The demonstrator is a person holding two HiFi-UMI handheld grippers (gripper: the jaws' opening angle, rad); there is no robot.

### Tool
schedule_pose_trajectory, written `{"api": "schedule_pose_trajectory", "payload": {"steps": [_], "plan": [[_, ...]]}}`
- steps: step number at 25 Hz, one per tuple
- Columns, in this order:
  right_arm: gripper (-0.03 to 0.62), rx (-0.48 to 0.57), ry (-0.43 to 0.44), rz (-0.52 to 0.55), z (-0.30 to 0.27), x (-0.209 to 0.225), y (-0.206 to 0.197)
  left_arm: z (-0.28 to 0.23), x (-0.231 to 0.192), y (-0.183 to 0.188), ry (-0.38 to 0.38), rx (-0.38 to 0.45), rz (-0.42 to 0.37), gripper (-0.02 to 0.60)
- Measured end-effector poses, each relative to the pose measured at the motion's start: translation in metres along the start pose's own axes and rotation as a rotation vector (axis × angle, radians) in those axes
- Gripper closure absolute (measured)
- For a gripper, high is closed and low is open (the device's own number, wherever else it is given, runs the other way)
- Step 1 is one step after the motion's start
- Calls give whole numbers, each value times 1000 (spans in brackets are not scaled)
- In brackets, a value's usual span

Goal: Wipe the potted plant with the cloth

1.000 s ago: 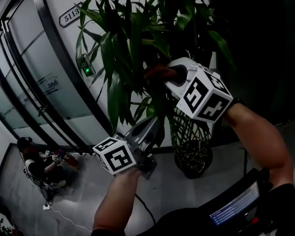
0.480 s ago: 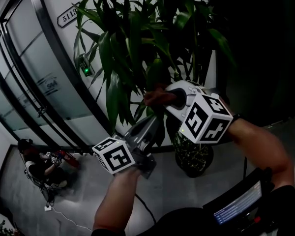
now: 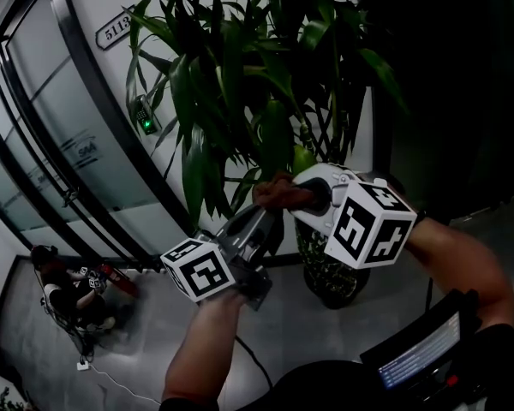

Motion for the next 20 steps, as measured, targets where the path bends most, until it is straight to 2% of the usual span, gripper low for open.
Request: {"api": "schedule_pose_trajectory", "payload": {"steps": [4, 8, 12, 17, 20], "plan": [[531, 9, -41, 12, 9, 8, 4, 2, -1, 1, 1, 4, -3, 565], [531, 57, -206, 35, 37, 44, 19, 1, 0, 2, -4, 12, -3, 565], [531, 79, -356, -33, 47, 97, 26, 2, 3, 2, -11, 12, -5, 565], [531, 31, -426, -80, 30, 129, 15, 4, 5, 2, -10, 9, -4, 565], [531, 21, -414, -84, 21, 127, 13, 4, 4, 0, -27, 18, -6, 565]]}}
Point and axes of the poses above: the fingertips, and each gripper's own axes: z backward along the fingers, x to its right, y out of its top, the point moved 4 cm from there along z, backward along the fingers, and after that the axes turned 4 degrees about z, right-handed, at the moved point
